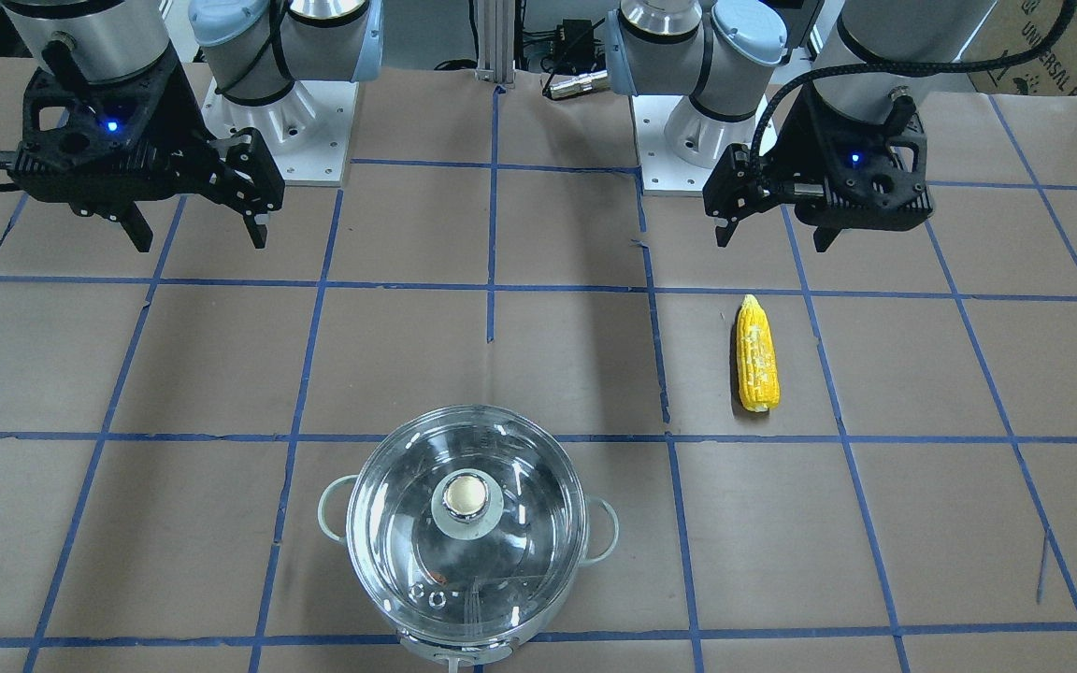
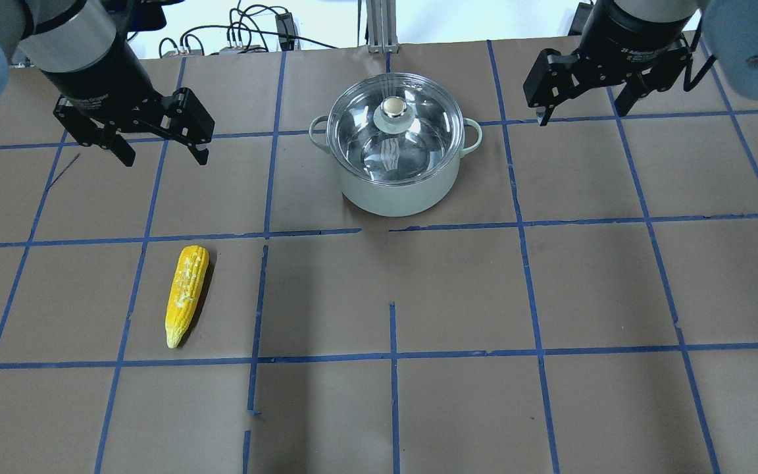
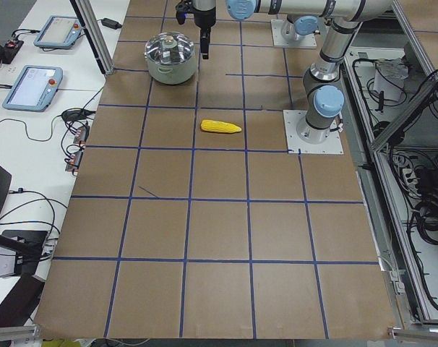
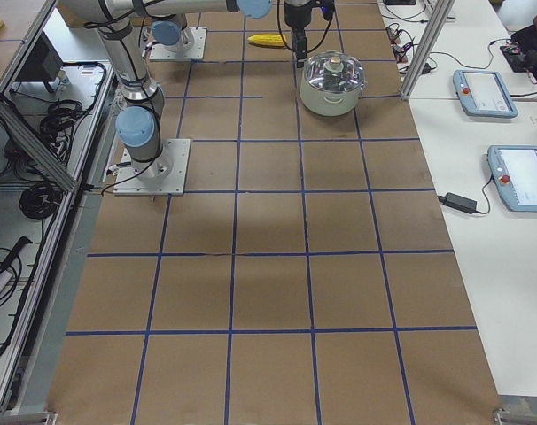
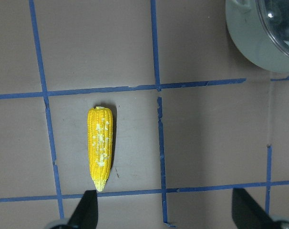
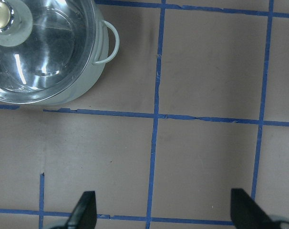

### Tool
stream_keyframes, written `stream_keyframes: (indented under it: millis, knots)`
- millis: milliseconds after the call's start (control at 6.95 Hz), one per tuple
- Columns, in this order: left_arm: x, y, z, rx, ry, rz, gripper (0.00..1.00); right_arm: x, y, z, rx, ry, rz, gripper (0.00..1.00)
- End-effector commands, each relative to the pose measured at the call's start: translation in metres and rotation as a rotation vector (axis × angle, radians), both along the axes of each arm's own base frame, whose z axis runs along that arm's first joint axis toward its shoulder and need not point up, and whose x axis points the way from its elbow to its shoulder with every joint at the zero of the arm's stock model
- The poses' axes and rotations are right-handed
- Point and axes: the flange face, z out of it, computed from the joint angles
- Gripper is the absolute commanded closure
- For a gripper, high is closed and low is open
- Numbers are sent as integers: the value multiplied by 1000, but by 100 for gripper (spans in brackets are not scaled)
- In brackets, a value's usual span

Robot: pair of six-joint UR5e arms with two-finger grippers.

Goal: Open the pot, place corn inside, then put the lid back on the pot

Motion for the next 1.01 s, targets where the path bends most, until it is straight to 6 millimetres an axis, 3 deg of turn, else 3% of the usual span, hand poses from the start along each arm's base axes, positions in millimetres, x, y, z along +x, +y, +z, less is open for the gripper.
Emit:
stream_keyframes:
  millis: [0, 720, 864]
  knots:
    - [0, 3, 3, -6, 0, 2, 0, 0, 1, 1, -3, 1, -1, 0]
    - [0, 6, 0, 1, -3, -1, 0, 1, -2, -2, -2, -4, -3, 0]
    - [0, 7, 0, 0, -5, -1, 0, 5, -14, -11, -15, -13, -4, 0]
